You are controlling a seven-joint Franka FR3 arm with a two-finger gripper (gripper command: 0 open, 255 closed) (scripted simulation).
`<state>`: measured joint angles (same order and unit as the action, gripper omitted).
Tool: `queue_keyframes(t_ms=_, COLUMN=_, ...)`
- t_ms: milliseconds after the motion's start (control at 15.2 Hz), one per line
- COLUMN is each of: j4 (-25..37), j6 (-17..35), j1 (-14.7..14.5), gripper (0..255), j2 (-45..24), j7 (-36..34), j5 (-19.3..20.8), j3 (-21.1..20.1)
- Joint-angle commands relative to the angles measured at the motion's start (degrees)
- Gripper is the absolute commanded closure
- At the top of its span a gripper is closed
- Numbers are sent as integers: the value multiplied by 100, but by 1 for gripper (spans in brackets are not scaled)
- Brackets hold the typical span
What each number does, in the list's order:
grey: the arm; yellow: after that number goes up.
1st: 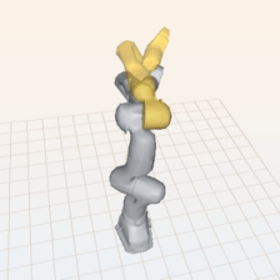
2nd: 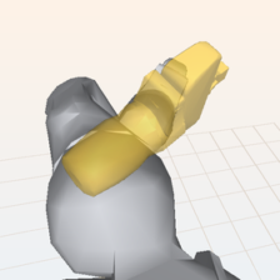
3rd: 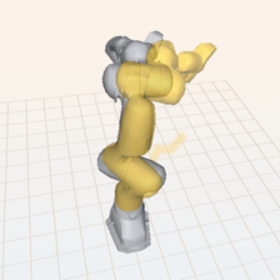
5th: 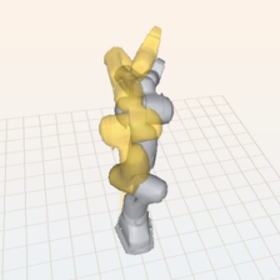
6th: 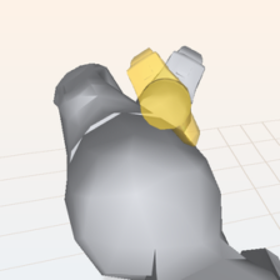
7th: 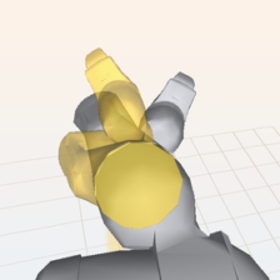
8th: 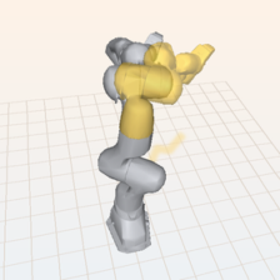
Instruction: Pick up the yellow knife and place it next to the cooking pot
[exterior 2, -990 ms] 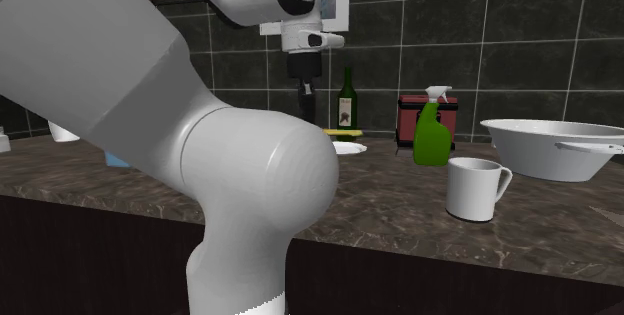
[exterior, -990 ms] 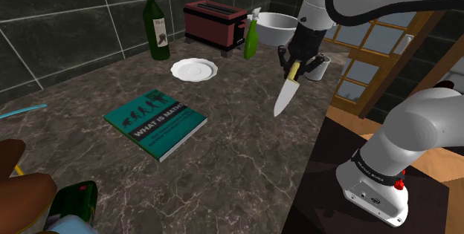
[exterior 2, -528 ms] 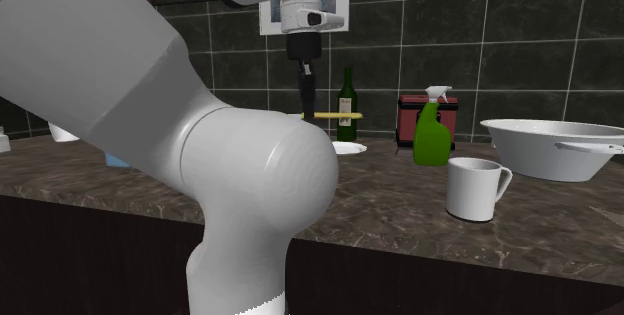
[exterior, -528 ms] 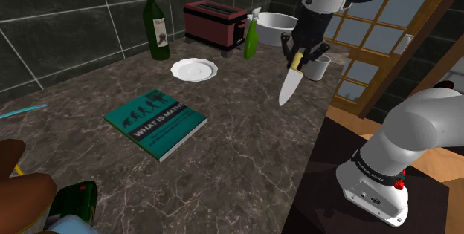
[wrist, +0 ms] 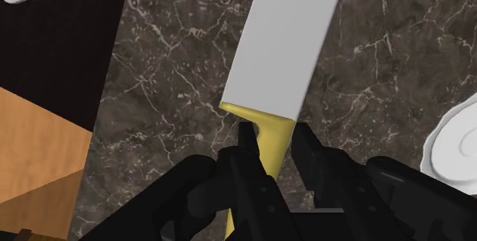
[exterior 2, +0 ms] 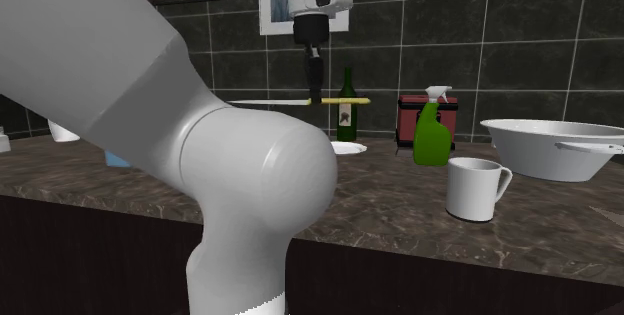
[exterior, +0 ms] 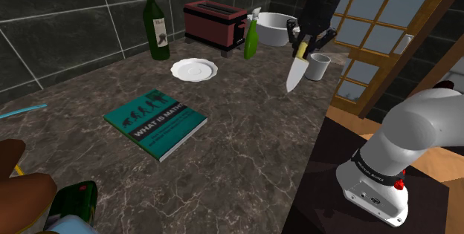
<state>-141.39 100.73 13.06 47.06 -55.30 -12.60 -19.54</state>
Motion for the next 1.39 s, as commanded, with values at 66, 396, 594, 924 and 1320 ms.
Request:
queue_keyframes(t_ms=66, j4=-62, j6=66, j1=159, gripper=255, j2=-46, j7=391, j5=226, j3=348)
queue_keyframes(t_ms=396, j4=-13, j6=227, j1=474, gripper=255, j2=-305, j7=1066, j5=625, j3=942)
queue_keyframes(t_ms=594, j4=97, j6=339, j1=659, gripper=255, j2=-545, j7=1456, j5=846, j3=1281)
queue_keyframes(t_ms=924, j4=415, j6=527, j1=935, gripper=255, j2=-1067, j7=2083, j5=1158, j3=1816)
queue_keyframes(t_ms=1320, j4=1012, j6=716, j1=1194, gripper=255, j2=-1853, j7=2807, j5=1398, j3=2410)
